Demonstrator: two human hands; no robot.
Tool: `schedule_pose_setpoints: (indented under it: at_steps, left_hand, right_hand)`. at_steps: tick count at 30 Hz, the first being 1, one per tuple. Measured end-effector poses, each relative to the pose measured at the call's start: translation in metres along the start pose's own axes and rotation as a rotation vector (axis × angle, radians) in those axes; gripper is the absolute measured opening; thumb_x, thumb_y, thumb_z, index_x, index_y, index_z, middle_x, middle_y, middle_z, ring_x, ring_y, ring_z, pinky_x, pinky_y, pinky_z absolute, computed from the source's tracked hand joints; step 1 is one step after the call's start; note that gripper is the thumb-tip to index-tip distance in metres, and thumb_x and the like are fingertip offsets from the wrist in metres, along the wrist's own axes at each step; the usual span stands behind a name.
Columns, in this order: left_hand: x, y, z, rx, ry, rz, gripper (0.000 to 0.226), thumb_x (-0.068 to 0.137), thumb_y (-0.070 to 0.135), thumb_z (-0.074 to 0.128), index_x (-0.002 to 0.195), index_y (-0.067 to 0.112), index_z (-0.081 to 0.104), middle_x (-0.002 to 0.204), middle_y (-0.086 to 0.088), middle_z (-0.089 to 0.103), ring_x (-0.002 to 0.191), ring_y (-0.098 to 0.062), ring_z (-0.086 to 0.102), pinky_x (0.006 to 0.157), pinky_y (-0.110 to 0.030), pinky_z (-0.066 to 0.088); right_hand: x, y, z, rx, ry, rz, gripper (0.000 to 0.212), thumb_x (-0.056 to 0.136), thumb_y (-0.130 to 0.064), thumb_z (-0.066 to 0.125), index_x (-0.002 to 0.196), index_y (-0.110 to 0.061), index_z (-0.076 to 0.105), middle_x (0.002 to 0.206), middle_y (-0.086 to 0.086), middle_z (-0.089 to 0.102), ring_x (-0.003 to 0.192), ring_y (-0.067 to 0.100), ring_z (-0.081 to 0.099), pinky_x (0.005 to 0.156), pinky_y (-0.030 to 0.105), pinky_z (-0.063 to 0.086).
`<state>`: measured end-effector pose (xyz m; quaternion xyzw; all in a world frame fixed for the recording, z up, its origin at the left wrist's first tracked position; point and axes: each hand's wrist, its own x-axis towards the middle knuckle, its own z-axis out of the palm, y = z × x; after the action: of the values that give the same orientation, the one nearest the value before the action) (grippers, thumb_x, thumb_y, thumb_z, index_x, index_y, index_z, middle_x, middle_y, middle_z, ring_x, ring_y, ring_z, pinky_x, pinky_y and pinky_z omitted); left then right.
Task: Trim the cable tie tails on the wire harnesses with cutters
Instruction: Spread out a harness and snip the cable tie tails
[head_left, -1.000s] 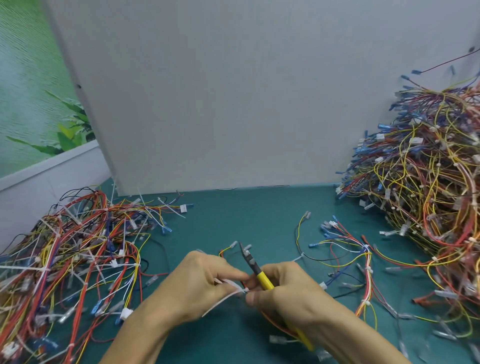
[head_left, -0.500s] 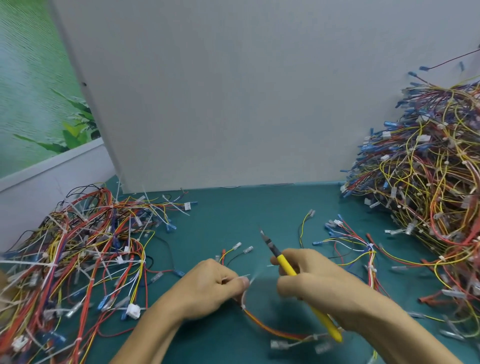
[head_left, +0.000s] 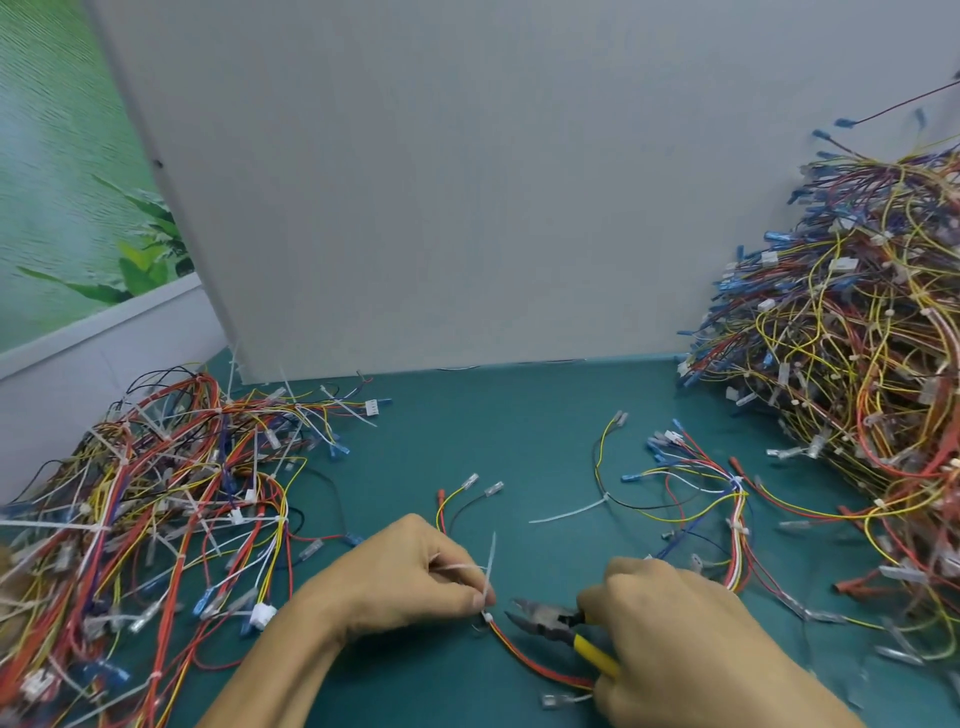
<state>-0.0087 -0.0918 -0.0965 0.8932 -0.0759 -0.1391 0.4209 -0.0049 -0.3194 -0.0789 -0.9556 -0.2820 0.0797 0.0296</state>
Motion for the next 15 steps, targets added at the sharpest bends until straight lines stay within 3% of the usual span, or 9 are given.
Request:
schedule_pose_setpoints:
  at_steps: [2, 5, 9, 15]
  left_hand:
    - [0.001, 0.001, 0.0, -0.001, 0.005, -0.003, 0.011, 0.075, 0.031, 0.066, 0.075, 0.027, 0.076, 0.062, 0.008, 0.065, 0.056, 0.003, 0.047, 0.059, -0.012, 0.036]
    - [0.002, 0.003, 0.002, 0.033, 0.041, 0.002, 0.018, 0.083, 0.023, 0.066, 0.067, 0.029, 0.071, 0.047, 0.014, 0.05, 0.046, 0.001, 0.037, 0.048, -0.008, 0.028]
    - [0.002, 0.004, 0.004, 0.055, 0.087, -0.011, 0.014, 0.082, 0.025, 0.066, 0.069, 0.026, 0.071, 0.048, 0.013, 0.049, 0.047, 0.0, 0.038, 0.048, -0.01, 0.029]
    - [0.002, 0.006, 0.004, 0.069, 0.077, -0.016, 0.016, 0.084, 0.022, 0.065, 0.068, 0.025, 0.068, 0.043, 0.017, 0.048, 0.043, 0.002, 0.039, 0.046, -0.007, 0.029]
  right_hand:
    - [0.0, -0.005, 0.001, -0.026, -0.01, -0.009, 0.024, 0.086, -0.035, 0.052, 0.104, -0.021, 0.058, 0.094, -0.001, 0.035, 0.11, 0.024, 0.053, 0.055, 0.027, 0.026]
    - [0.001, -0.011, 0.004, -0.032, -0.037, -0.007, 0.022, 0.086, -0.032, 0.052, 0.103, -0.019, 0.056, 0.095, 0.003, 0.033, 0.107, 0.025, 0.052, 0.062, 0.033, 0.029]
    - [0.001, -0.018, 0.011, 0.001, -0.023, -0.009, 0.016, 0.088, -0.035, 0.053, 0.09, -0.024, 0.041, 0.086, 0.005, 0.028, 0.107, 0.025, 0.052, 0.067, 0.035, 0.03]
    - [0.001, -0.02, 0.02, 0.025, 0.031, 0.015, 0.028, 0.09, -0.047, 0.056, 0.091, -0.024, 0.041, 0.075, -0.003, 0.019, 0.103, 0.026, 0.051, 0.069, 0.037, 0.029]
